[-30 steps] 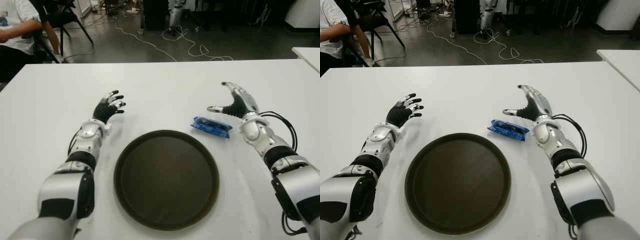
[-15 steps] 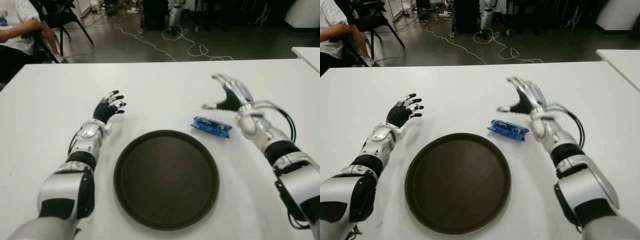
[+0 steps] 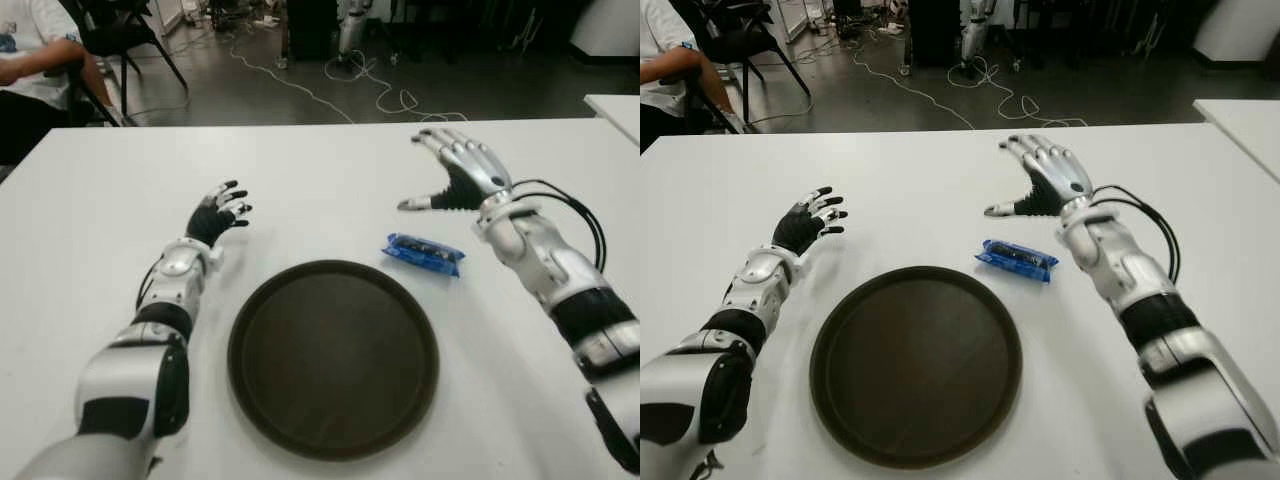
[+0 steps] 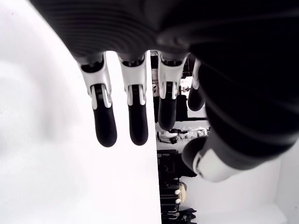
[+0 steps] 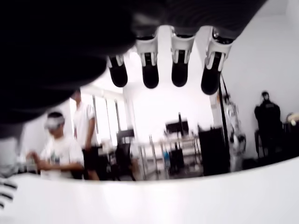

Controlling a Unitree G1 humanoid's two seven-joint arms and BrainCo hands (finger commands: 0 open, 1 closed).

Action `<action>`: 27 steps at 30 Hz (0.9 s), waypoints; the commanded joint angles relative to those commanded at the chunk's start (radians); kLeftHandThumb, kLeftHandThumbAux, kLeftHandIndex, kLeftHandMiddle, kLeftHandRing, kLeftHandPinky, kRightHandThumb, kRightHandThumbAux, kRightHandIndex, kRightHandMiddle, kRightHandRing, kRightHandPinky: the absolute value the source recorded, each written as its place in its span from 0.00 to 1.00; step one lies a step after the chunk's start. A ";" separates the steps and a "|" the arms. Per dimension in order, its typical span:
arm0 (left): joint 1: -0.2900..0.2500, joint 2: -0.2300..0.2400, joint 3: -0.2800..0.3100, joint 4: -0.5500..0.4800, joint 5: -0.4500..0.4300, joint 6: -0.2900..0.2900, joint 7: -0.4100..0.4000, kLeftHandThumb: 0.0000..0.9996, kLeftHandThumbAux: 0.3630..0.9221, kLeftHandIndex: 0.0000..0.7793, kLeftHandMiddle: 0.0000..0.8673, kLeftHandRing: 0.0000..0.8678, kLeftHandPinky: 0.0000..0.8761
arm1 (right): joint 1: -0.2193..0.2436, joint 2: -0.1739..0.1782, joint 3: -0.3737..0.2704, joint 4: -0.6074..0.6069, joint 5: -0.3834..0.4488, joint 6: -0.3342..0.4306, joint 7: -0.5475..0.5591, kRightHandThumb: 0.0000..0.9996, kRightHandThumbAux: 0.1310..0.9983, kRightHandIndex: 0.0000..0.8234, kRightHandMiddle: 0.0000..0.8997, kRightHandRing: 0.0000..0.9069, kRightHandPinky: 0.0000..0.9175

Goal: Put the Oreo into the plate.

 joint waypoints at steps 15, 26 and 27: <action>0.003 0.004 -0.001 -0.002 0.002 -0.007 -0.004 0.05 0.65 0.14 0.21 0.27 0.35 | 0.056 -0.046 -0.010 -0.251 -0.061 0.205 0.295 0.00 0.29 0.05 0.17 0.15 0.14; 0.003 0.005 -0.001 -0.003 0.001 -0.004 0.000 0.07 0.67 0.15 0.23 0.28 0.37 | 0.079 -0.063 -0.016 -0.352 -0.076 0.275 0.407 0.00 0.30 0.08 0.26 0.24 0.23; 0.003 0.005 -0.001 -0.003 0.001 -0.003 0.000 0.07 0.67 0.15 0.23 0.28 0.37 | 0.081 -0.068 -0.015 -0.363 -0.080 0.283 0.421 0.00 0.31 0.08 0.27 0.24 0.23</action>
